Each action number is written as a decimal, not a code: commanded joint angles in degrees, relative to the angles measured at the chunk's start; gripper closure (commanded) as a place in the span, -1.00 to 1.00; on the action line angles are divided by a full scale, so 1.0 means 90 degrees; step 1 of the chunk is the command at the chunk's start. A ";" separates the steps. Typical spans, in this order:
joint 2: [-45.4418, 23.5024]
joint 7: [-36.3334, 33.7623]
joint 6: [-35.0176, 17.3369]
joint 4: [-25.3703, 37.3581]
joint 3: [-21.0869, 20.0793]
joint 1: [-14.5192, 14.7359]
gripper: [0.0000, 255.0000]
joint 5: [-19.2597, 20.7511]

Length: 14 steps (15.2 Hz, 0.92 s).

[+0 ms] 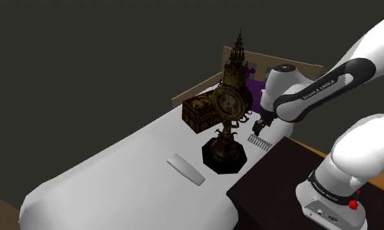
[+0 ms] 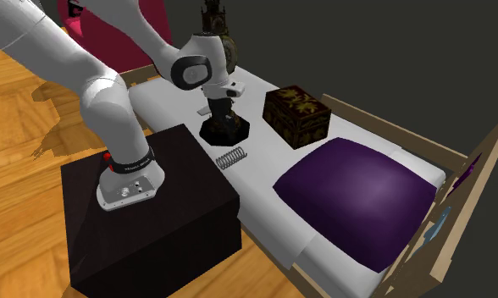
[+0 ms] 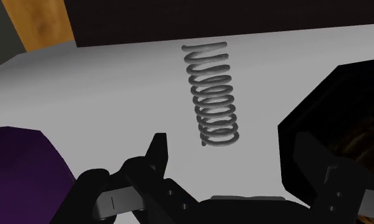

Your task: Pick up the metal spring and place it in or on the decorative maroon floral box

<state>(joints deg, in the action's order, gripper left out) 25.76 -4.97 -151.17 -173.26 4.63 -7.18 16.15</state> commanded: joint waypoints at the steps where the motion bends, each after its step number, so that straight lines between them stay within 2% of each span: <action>1: -0.0689 -0.0221 -0.0866 -0.0093 -0.0095 -0.0334 -1.00 0.0381; 3: -0.1521 -0.0753 -0.1692 -0.0039 -0.0425 -0.0922 -1.00 0.1086; 4: -0.1913 -0.1203 -0.2027 0.0038 -0.0679 -0.1360 -1.00 0.1682; 6: -0.2284 -0.1747 -0.2264 0.0164 -0.0883 -0.1771 -1.00 0.2416; 8: -0.2668 -0.2530 -0.2434 0.0353 -0.1019 -0.2161 -1.00 0.3444; 9: -0.2864 -0.2985 -0.2491 0.0471 -0.1030 -0.2298 -1.00 0.4022; 11: -0.3249 -0.3903 -0.2572 0.0731 -0.0878 -0.2354 -1.00 0.5144; 12: -0.3357 -0.4154 -0.2593 0.0807 -0.0792 -0.2314 -1.00 0.5438; 14: -0.3357 -0.4151 -0.2595 0.0806 -0.0764 -0.2285 -1.00 0.5434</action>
<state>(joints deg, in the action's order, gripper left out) -4.12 -41.46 -174.42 -166.21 -2.51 -27.77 63.92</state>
